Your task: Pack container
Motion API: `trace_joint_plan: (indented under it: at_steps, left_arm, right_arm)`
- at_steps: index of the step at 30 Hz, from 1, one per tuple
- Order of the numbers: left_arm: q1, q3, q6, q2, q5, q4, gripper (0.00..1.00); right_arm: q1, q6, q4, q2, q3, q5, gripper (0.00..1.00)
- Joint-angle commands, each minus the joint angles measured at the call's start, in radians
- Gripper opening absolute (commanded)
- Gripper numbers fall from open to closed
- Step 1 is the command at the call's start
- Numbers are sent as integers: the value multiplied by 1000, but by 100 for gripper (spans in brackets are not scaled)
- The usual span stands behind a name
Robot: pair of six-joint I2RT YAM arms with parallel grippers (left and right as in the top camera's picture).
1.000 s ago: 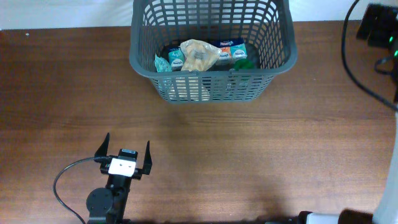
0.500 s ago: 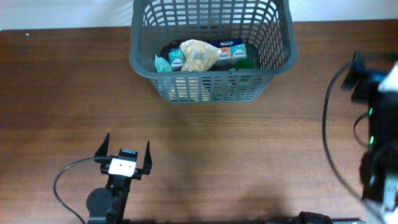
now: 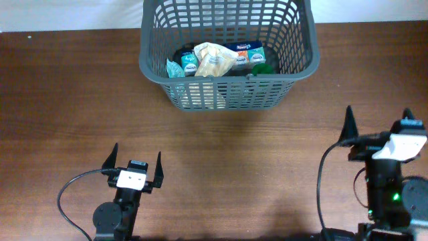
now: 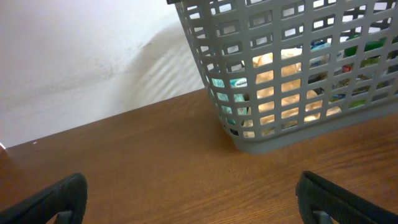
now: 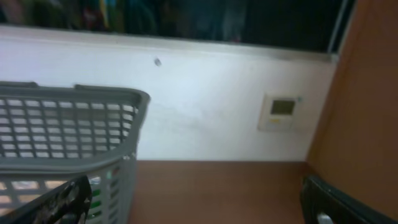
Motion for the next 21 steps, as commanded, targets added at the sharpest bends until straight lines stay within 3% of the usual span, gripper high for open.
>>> trace_joint_plan:
  at_steps: [1, 8, 21]
  left_arm:
    - [7, -8, 16, -8, 7, 0, 99]
    - [7, -8, 16, -8, 7, 0, 99]
    - [7, -8, 16, -8, 7, 0, 99]
  right_arm:
    - [38, -7, 66, -87, -110, -30, 99]
    - [116, -7, 192, -227, -293, -29, 99]
    - [177, -7, 199, -370, -420, -26, 99]
